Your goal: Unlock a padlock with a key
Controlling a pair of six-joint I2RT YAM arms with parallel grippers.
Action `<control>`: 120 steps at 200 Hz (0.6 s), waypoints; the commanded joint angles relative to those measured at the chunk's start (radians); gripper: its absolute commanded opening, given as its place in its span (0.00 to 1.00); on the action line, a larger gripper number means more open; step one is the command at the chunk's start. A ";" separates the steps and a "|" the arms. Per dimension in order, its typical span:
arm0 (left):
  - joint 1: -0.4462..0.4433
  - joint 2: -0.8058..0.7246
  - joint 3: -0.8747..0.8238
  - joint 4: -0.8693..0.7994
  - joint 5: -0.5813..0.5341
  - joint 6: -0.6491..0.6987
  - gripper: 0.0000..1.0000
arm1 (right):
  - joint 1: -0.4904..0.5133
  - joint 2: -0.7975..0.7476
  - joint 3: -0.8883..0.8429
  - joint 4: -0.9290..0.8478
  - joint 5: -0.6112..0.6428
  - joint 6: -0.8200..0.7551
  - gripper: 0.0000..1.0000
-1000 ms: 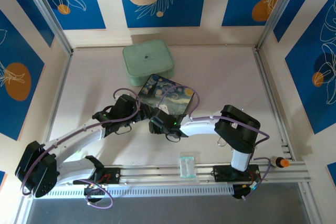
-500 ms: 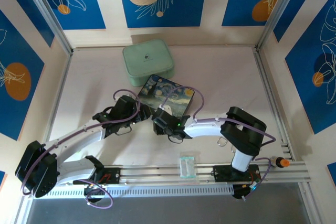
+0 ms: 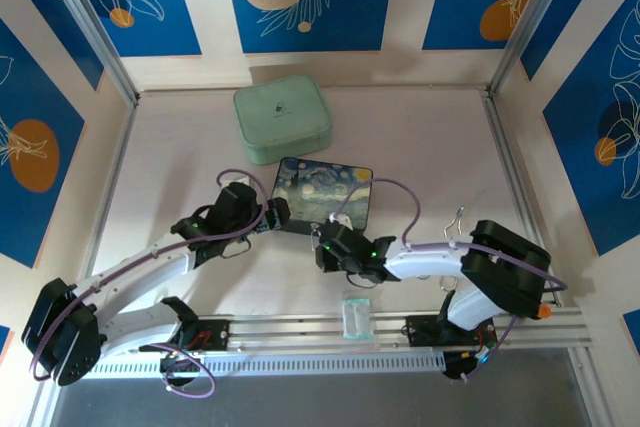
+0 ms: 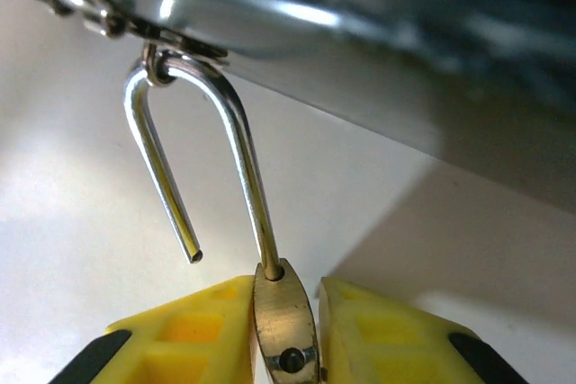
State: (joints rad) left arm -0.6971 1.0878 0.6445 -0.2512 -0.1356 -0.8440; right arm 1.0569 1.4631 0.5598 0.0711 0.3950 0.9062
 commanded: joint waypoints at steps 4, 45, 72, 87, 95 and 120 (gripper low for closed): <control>-0.074 0.017 0.063 -0.044 -0.075 0.100 1.00 | -0.044 -0.069 -0.109 0.077 -0.067 0.010 0.24; -0.206 0.116 0.208 -0.137 -0.213 0.395 1.00 | -0.130 -0.111 -0.182 0.108 -0.119 0.030 0.24; -0.216 0.191 0.293 -0.177 -0.241 0.654 1.00 | -0.154 -0.144 -0.188 0.080 -0.113 0.027 0.23; -0.216 0.229 0.330 -0.170 -0.242 0.788 1.00 | -0.166 -0.161 -0.205 0.093 -0.123 0.023 0.22; -0.215 0.250 0.346 -0.157 -0.251 0.837 1.00 | -0.176 -0.165 -0.209 0.106 -0.154 -0.002 0.20; -0.214 0.335 0.392 -0.106 -0.172 1.007 1.00 | -0.184 -0.173 -0.170 0.037 -0.202 -0.075 0.19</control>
State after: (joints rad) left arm -0.9081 1.3567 0.9806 -0.3817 -0.3431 -0.0975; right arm 0.8848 1.2991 0.3794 0.2119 0.2565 0.8761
